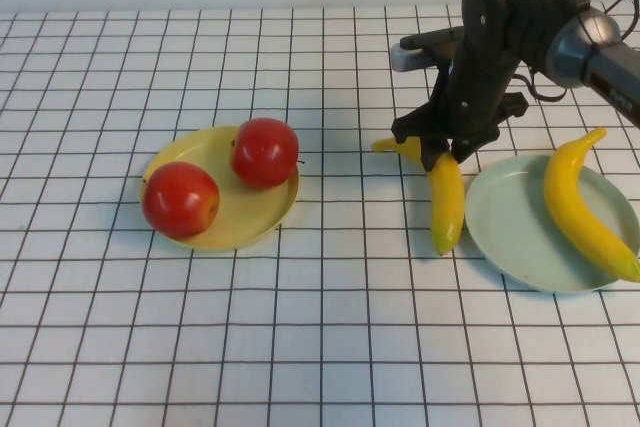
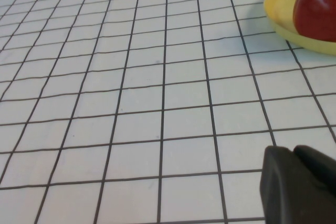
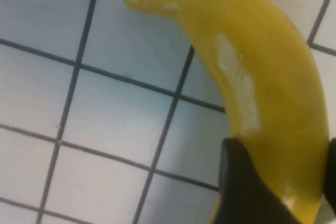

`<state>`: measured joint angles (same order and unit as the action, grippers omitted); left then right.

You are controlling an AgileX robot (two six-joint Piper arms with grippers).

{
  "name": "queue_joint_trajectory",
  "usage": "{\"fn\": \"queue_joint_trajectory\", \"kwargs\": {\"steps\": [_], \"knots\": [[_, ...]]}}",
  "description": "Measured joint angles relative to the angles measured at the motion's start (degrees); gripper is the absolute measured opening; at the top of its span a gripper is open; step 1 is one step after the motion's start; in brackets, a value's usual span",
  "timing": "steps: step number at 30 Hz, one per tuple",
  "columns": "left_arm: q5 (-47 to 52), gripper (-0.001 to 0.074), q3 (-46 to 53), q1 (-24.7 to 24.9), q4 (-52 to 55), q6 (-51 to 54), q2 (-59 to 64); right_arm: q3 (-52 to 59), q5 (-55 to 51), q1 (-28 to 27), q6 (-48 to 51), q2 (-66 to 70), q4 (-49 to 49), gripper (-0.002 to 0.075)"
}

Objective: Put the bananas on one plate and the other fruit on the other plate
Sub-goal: Put another type of fruit in the right plate

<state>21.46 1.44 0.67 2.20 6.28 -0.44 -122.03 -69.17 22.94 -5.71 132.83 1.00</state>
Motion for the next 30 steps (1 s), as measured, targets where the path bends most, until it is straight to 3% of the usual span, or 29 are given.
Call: {"fn": "queue_joint_trajectory", "kwargs": {"steps": [11, 21, 30], "knots": [[0.00, -0.0002, 0.00, 0.00, 0.00, 0.00, 0.00, -1.66, -1.49, -1.35, 1.31, -10.09, -4.97, 0.0282], [0.00, -0.0002, 0.00, 0.00, 0.00, 0.00, 0.00, 25.67, 2.22, -3.58, 1.36, -20.88, -8.87, 0.0282], [0.00, -0.0003, 0.00, 0.00, 0.00, 0.00, 0.00, 30.18, 7.55, -3.92, 0.39, -18.63, -7.34, 0.0282]]}}
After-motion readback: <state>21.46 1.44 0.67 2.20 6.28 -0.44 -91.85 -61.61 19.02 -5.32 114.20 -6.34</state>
